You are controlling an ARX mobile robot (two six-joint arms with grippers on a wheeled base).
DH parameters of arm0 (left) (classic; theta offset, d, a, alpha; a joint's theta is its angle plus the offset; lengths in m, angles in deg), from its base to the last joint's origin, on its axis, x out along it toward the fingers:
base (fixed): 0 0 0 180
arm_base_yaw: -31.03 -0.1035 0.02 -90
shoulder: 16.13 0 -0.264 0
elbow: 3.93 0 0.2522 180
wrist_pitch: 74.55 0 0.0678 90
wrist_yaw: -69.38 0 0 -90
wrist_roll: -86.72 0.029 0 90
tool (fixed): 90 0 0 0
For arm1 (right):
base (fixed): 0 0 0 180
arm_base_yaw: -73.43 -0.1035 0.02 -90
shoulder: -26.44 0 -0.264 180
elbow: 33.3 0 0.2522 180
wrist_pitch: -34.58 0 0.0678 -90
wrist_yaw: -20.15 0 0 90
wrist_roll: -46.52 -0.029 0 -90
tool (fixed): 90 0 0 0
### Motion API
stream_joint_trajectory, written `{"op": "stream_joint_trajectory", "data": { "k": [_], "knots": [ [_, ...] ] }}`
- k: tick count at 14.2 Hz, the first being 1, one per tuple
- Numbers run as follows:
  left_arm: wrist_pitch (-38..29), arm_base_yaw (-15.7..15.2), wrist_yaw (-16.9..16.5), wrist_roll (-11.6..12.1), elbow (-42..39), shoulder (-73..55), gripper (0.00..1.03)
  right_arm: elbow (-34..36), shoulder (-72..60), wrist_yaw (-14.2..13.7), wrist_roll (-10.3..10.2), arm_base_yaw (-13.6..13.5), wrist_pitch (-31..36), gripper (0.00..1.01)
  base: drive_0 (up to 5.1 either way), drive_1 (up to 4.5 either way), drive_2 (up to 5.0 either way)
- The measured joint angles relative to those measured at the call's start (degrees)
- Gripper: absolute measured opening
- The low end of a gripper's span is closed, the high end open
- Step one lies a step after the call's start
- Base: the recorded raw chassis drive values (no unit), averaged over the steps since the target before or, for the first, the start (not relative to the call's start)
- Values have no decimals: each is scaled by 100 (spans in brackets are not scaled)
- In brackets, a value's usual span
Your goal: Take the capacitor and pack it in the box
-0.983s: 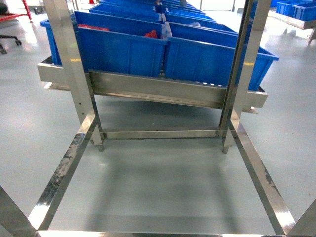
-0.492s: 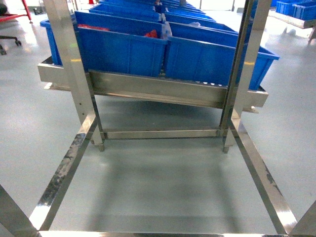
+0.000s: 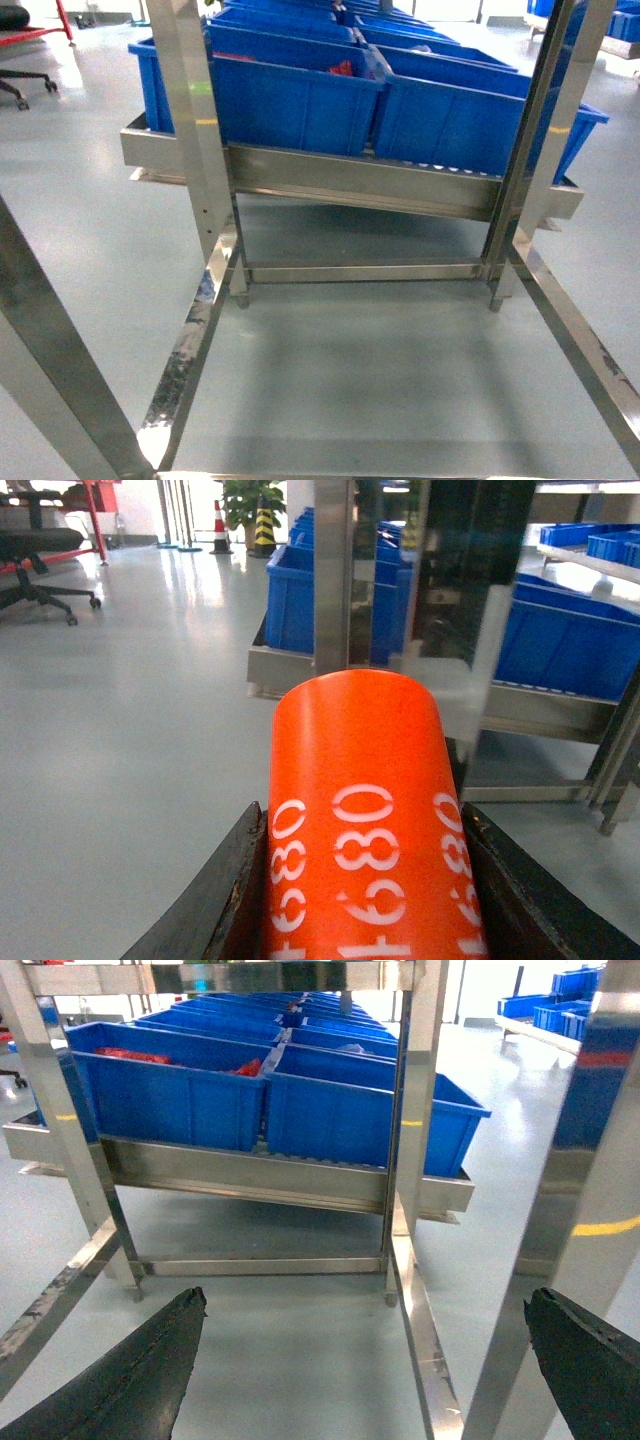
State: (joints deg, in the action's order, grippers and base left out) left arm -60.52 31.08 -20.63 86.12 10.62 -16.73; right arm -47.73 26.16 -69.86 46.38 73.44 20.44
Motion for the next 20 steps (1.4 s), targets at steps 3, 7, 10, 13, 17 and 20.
{"op": "stream_joint_trajectory", "data": {
  "k": [3,7,10,13,17,20],
  "knots": [
    [17,0,2,0,0,0,44,0,0,2,0,0,11,98,-484,261,261],
    [13,0,0,0,0,0,44,0,0,11,0,0,15,98,-503,242,242],
    [11,0,4,0,0,0,44,0,0,0,0,0,9,98,-494,252,252],
    [-9,0,4,0,0,0,44,0,0,0,0,0,22,98,-498,248,248],
    [-11,0,4,0,0,0,44,0,0,0,0,0,28,98,-499,246,246],
    [11,0,2,0,0,0,44,0,0,4,0,0,0,98,-499,246,246]
  ]
}}
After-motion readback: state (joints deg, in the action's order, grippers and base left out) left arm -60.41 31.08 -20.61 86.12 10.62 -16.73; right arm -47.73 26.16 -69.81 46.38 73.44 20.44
